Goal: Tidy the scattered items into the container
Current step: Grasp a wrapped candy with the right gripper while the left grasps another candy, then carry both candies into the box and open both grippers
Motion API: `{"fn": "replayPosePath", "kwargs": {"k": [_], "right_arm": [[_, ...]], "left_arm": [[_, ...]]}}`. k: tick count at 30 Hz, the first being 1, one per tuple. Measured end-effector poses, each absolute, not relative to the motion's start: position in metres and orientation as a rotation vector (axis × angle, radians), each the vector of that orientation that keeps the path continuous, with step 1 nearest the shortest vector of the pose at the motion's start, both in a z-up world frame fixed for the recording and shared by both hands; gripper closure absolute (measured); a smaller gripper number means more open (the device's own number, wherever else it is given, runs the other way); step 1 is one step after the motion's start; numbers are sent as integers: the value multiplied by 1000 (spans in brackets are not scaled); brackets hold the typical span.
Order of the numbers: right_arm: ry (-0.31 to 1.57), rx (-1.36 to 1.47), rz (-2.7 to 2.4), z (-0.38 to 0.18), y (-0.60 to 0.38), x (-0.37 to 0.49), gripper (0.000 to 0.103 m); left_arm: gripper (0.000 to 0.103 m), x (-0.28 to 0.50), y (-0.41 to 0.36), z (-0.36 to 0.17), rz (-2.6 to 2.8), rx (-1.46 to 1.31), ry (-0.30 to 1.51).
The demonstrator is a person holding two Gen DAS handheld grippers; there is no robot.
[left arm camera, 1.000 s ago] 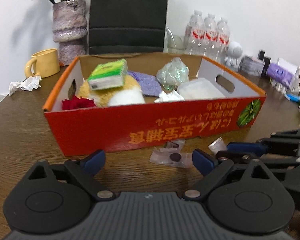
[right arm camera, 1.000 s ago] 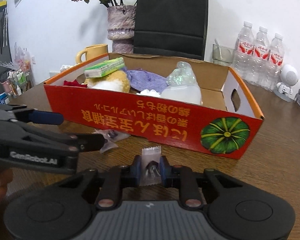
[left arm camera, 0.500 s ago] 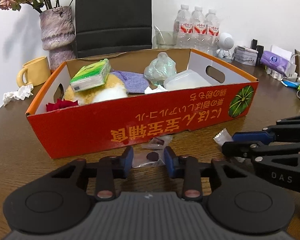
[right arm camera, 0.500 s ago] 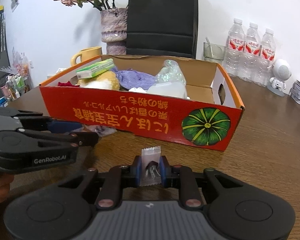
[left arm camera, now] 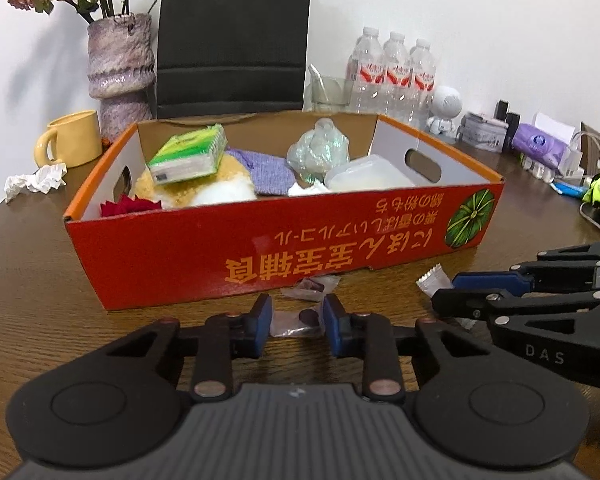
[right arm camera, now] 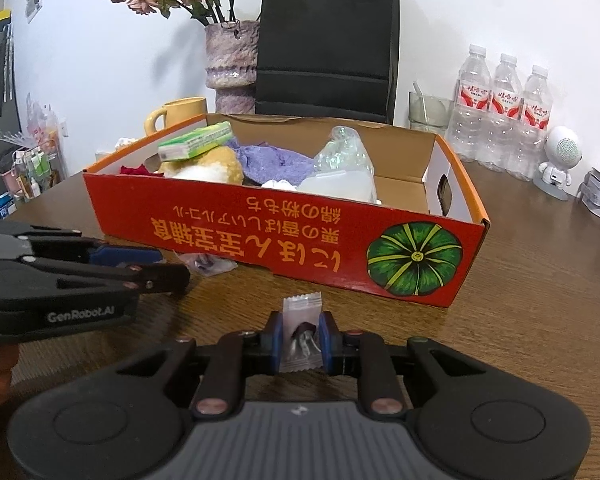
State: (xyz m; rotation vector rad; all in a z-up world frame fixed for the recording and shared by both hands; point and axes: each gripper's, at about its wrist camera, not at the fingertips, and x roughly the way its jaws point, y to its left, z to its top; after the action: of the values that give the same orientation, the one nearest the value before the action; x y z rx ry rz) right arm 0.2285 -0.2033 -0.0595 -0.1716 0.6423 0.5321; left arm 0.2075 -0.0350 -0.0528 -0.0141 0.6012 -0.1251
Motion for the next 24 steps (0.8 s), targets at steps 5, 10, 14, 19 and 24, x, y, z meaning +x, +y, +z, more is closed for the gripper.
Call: {"fn": "replayPosePath", "kwargs": {"k": [5,10,14,19,24], "right_arm": [[636,-166,532,-58,-204,227,85],[594,-139,549,-47,-209,217,85],[518,-109,559,-23,-214,210,85],[449,-92,542,14,-216,233,85],[441,-85,503,32,-201,286,85]], "left_arm": [[75,201,-33,-48,-138,-24,576],[75,182,-28,-32,-163,-45,515],[75,176,-21,-4,-157,-30,426],[75,198,-17,34,-156,-7,339],[75,248,-19,49,-130,-39,304]]}}
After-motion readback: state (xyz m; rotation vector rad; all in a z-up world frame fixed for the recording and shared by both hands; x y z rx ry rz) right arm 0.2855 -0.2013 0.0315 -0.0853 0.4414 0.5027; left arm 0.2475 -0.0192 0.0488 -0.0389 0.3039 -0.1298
